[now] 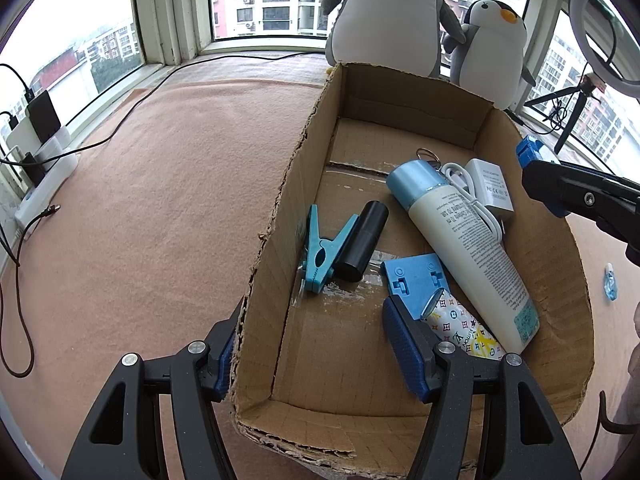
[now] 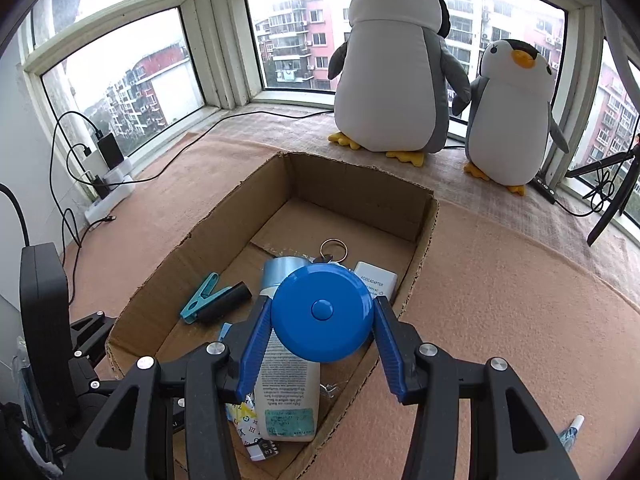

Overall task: Organize rigid objects
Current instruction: 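Carry the tape measure into the box and release it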

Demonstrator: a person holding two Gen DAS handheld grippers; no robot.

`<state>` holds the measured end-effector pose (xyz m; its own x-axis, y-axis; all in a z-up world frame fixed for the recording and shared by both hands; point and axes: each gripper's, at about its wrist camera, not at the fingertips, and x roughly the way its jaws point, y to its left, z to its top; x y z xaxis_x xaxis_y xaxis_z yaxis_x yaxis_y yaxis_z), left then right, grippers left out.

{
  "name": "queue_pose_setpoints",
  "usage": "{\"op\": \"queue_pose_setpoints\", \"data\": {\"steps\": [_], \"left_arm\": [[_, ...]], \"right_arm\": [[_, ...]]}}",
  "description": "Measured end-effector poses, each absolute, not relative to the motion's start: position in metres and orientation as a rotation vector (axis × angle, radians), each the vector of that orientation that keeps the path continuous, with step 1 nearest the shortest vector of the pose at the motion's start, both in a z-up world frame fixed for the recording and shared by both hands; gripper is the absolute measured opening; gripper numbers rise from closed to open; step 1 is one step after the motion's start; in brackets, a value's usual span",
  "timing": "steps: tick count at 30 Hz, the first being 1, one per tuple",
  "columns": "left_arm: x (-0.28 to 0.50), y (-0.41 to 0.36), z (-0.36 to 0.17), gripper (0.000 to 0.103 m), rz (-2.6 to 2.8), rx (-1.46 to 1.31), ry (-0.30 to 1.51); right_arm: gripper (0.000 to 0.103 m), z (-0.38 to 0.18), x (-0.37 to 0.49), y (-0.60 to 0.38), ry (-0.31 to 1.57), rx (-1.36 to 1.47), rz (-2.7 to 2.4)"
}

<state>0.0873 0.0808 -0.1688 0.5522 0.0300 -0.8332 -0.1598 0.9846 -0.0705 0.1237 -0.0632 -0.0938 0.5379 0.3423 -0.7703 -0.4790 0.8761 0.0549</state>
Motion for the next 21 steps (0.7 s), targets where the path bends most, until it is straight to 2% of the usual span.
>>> {"op": "queue_pose_setpoints", "data": {"steps": [3, 6, 21], "left_arm": [[0.087, 0.081, -0.169, 0.068, 0.113, -0.144, 0.98], [0.087, 0.081, -0.169, 0.068, 0.113, -0.143, 0.98], [0.087, 0.08, -0.17, 0.068, 0.114, -0.142, 0.978]], "right_arm": [[0.049, -0.093, 0.124, -0.063, 0.868, -0.17, 0.494], [0.06, -0.089, 0.122, -0.063, 0.851, -0.17, 0.486], [0.06, -0.077, 0.119, -0.085, 0.841, -0.128, 0.452]]}}
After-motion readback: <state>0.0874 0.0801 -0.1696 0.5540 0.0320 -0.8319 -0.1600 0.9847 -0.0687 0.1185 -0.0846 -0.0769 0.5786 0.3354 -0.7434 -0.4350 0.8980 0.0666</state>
